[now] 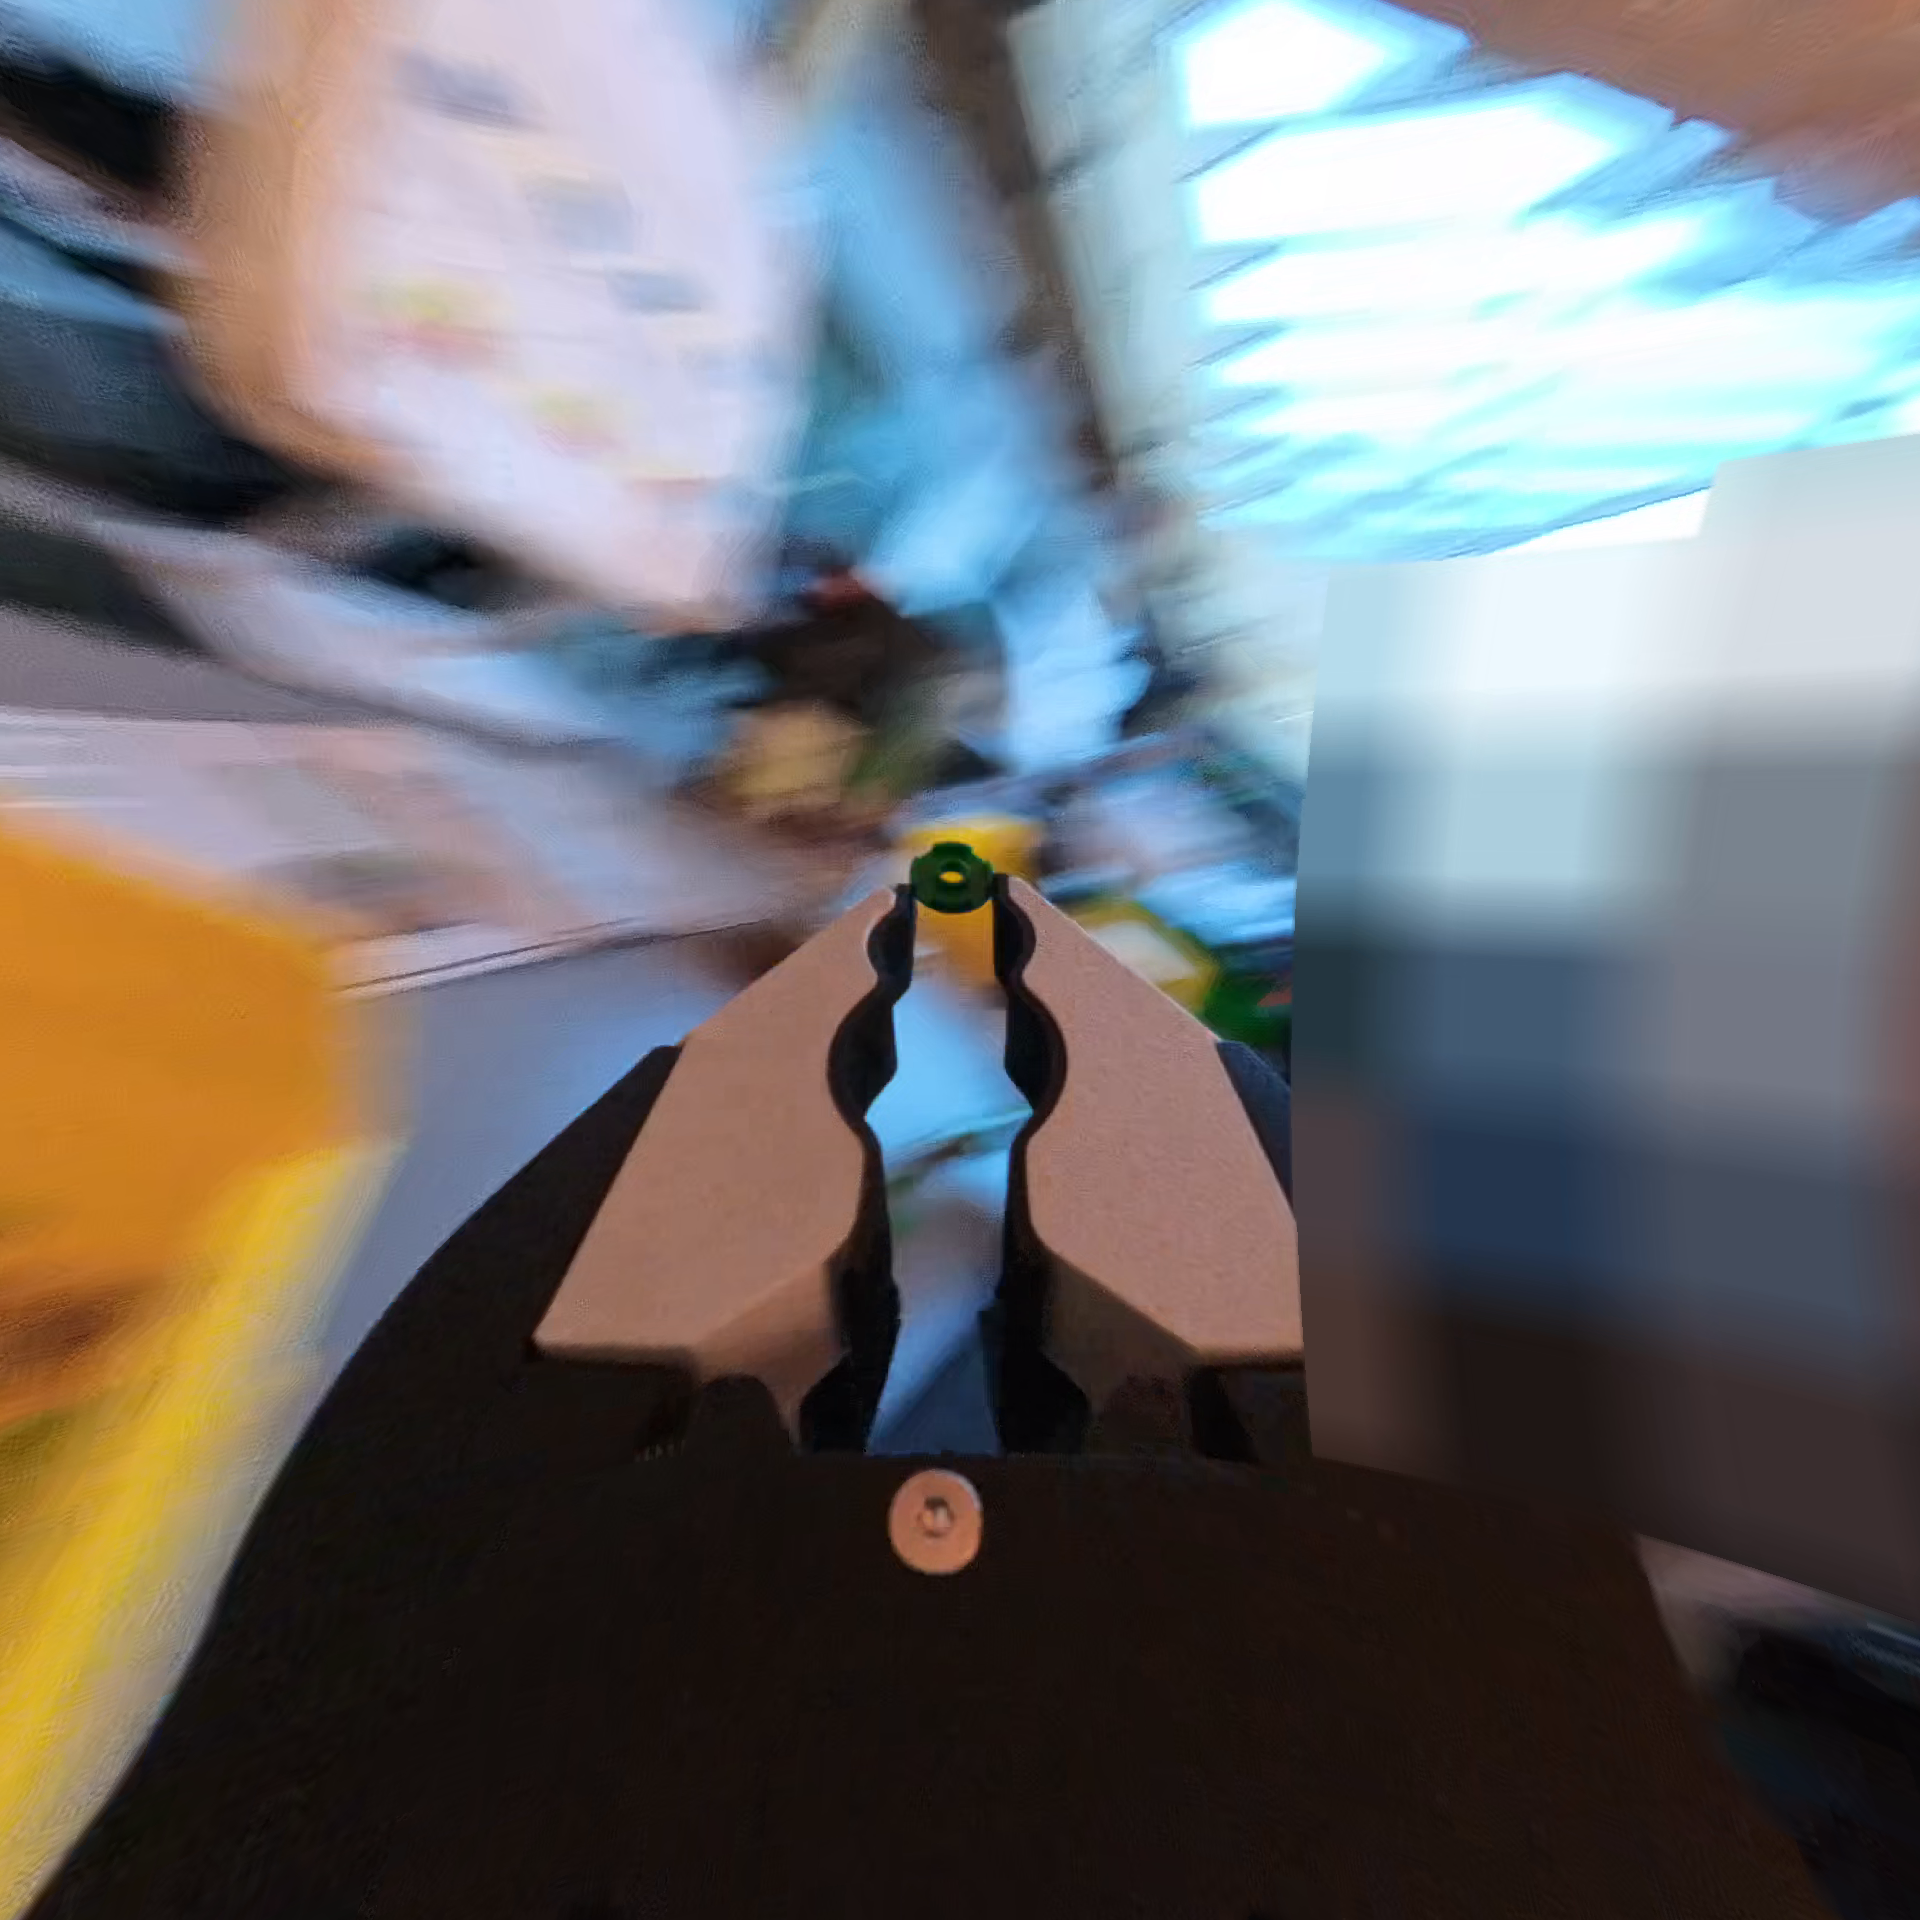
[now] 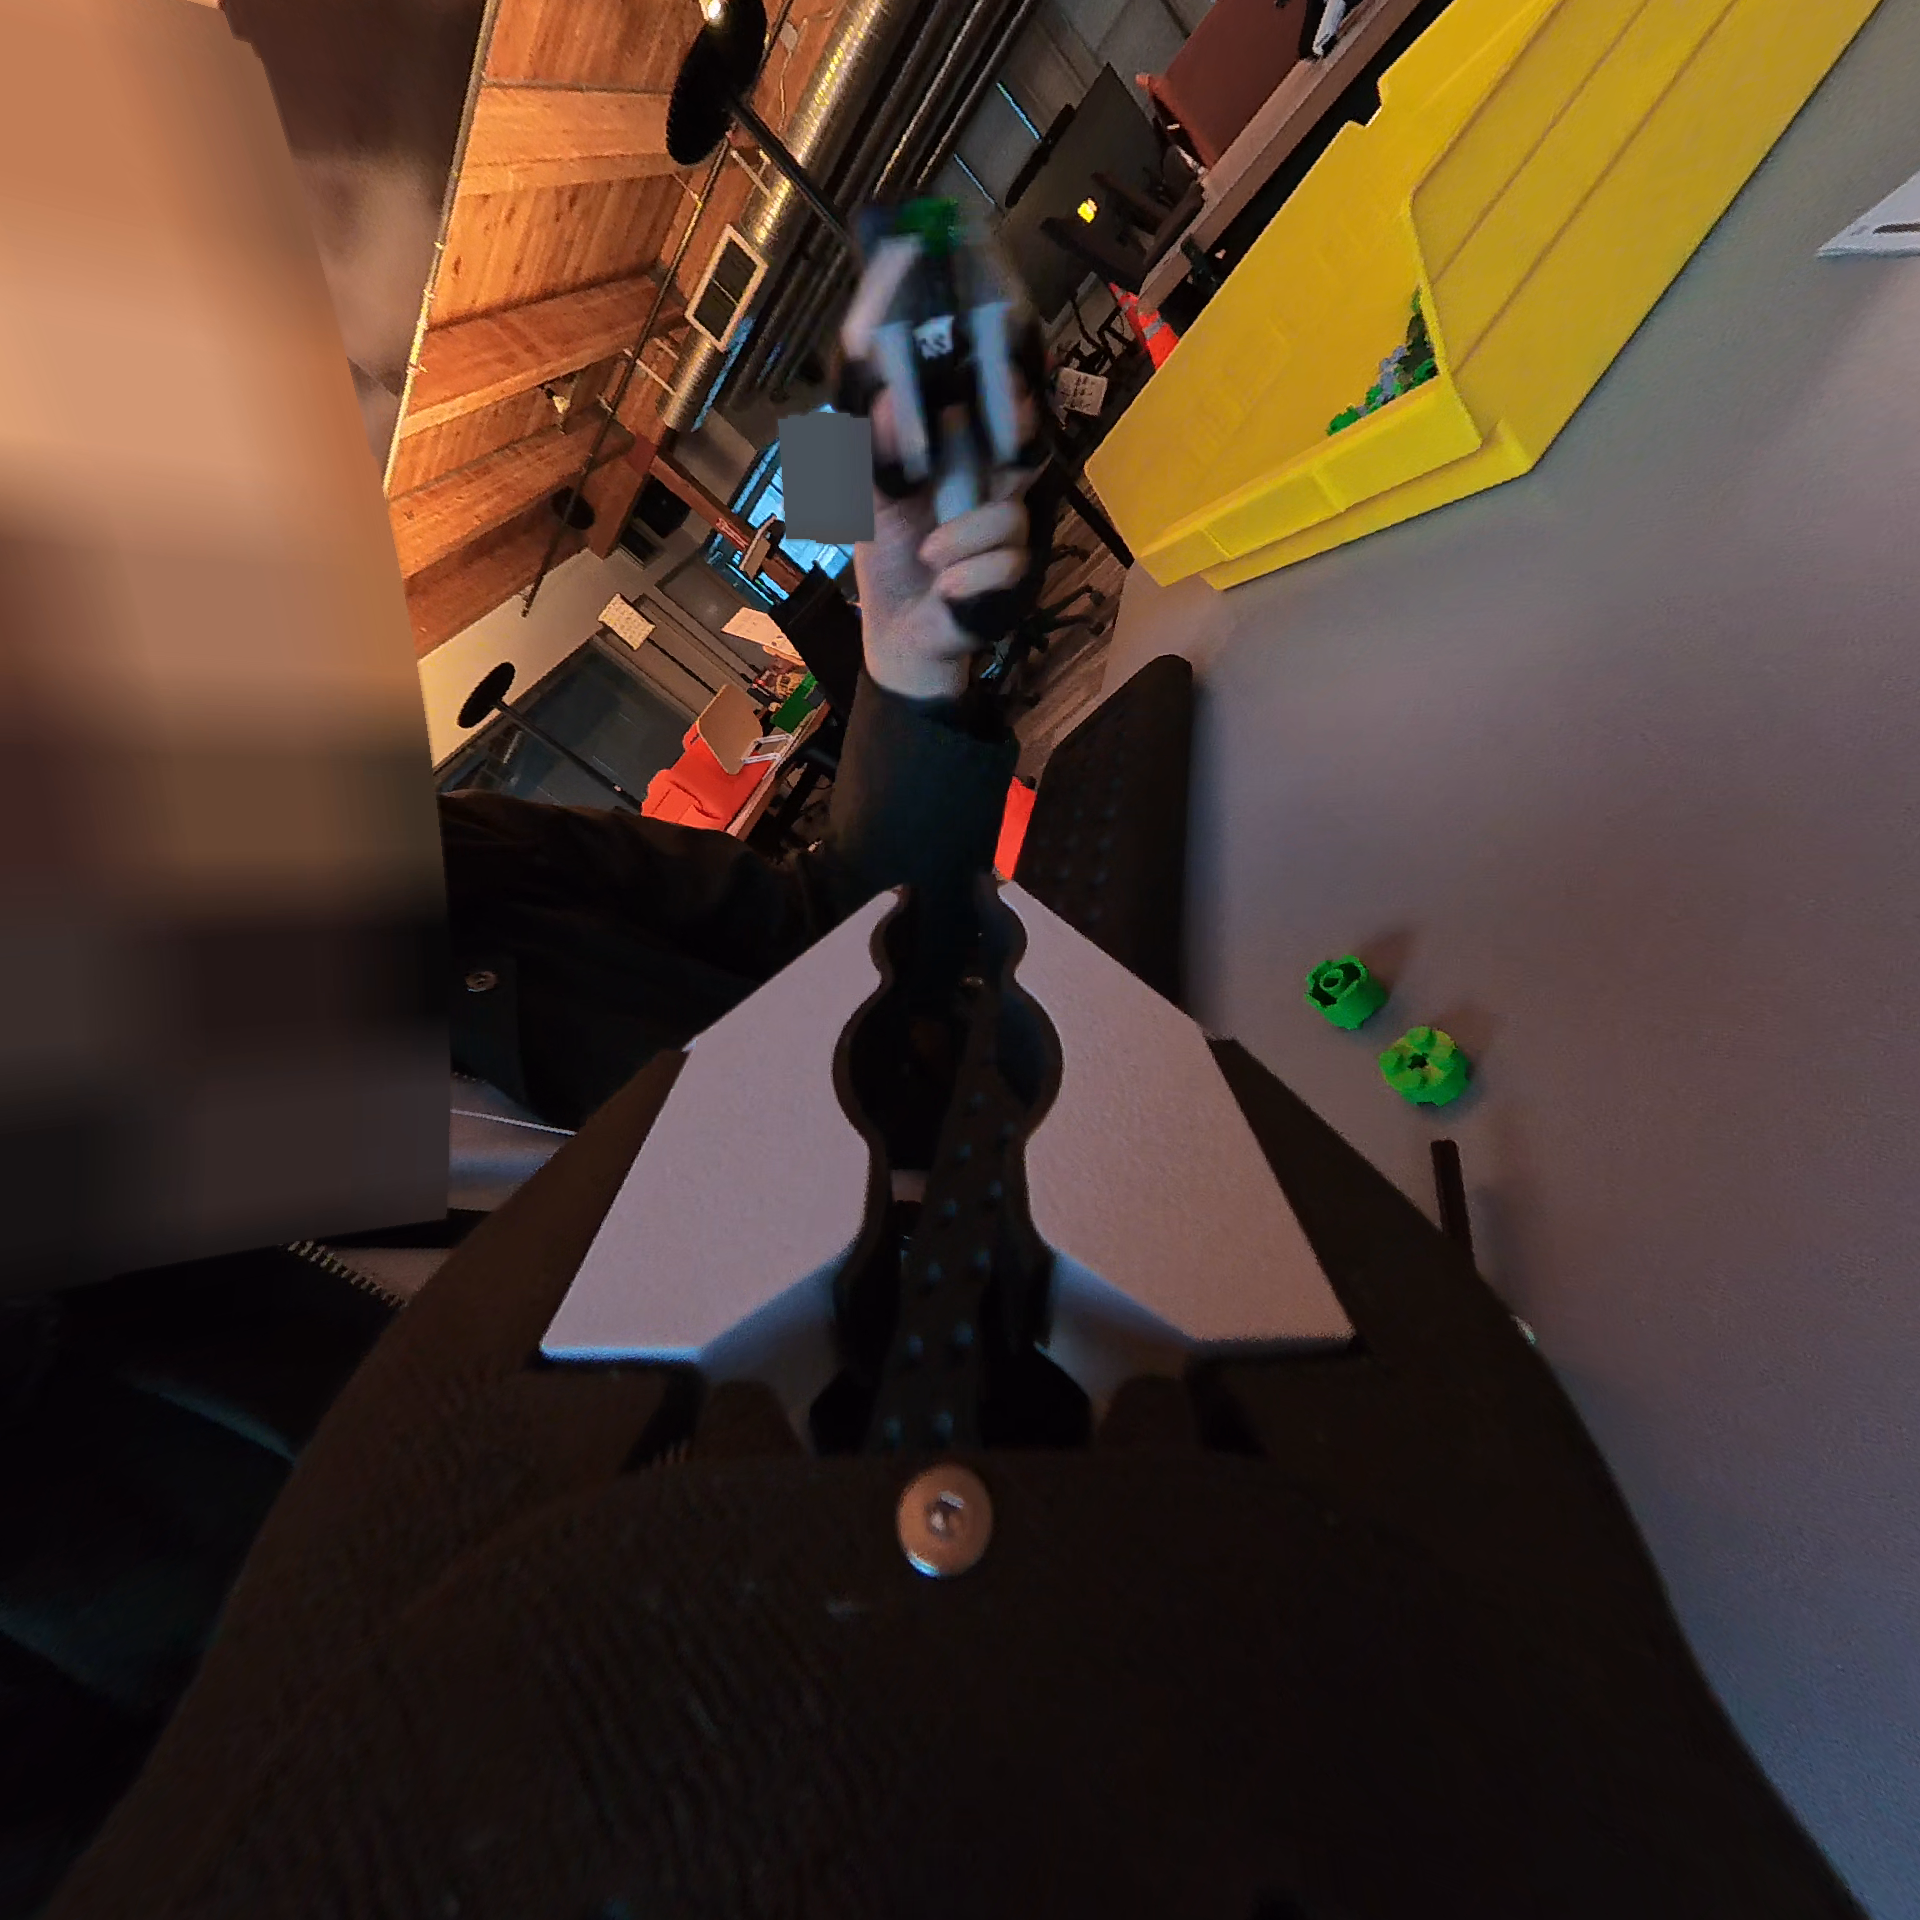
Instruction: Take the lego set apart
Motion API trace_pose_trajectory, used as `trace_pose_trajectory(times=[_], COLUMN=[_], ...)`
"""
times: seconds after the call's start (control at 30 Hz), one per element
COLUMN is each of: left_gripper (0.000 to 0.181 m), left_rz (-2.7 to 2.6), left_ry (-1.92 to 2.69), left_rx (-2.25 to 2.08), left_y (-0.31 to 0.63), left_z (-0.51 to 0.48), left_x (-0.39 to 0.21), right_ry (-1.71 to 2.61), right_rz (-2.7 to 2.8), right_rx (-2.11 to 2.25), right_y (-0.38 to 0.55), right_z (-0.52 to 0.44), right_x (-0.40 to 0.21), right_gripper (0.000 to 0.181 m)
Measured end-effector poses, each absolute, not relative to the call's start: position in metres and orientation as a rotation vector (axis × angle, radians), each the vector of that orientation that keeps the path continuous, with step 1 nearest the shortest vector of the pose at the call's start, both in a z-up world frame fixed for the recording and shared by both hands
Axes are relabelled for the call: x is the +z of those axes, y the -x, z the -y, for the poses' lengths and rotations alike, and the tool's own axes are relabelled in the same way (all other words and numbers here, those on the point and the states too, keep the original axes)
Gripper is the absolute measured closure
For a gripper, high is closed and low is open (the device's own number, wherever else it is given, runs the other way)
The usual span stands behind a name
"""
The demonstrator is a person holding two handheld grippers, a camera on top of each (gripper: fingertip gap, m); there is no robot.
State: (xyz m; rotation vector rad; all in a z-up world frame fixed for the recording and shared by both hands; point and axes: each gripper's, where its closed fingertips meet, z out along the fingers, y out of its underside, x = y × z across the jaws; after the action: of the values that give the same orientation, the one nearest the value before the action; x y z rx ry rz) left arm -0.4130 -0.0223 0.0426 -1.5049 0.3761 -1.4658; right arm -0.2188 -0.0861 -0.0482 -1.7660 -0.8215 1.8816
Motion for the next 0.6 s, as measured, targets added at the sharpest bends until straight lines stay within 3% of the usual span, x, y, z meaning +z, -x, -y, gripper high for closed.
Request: trace_pose_trajectory(times=[0.03, 0.1, 0.17, 0.27, 0.43, 0.6], left_gripper=[0.169, 0.168, 0.168, 0.118, 0.129, 0.14], left_rz=[-0.359, -0.32, -0.332, -0.272, -0.159, -0.257], left_ry=[1.713, 1.966, 2.069, 2.136, 1.985, 1.852], left_rx=[-1.047, -0.37, -0.2, -0.303, -0.813, -0.714], left_y=[0.442, 0.516, 0.542, 0.549, 0.512, 0.498], left_z=[-0.01, -0.049, -0.062, -0.078, -0.059, -0.039], left_x=[0.011, -0.029, -0.042, -0.045, -0.003, 0.008], right_ry=[1.774, 1.783, 1.781, 1.791, 1.813, 1.811], right_rz=[0.83, 0.849, 0.859, 0.869, 0.852, 0.838], right_rx=[1.866, 1.838, 1.838, 1.828, 1.809, 1.79], right_y=[0.219, 0.219, 0.22, 0.22, 0.218, 0.217], right_z=[0.087, 0.088, 0.089, 0.09, 0.085, 0.081], right_x=[-0.05, -0.052, -0.051, -0.053, -0.057, -0.057], right_gripper=[0.171, 0.171, 0.171, 0.171, 0.171, 0.171])
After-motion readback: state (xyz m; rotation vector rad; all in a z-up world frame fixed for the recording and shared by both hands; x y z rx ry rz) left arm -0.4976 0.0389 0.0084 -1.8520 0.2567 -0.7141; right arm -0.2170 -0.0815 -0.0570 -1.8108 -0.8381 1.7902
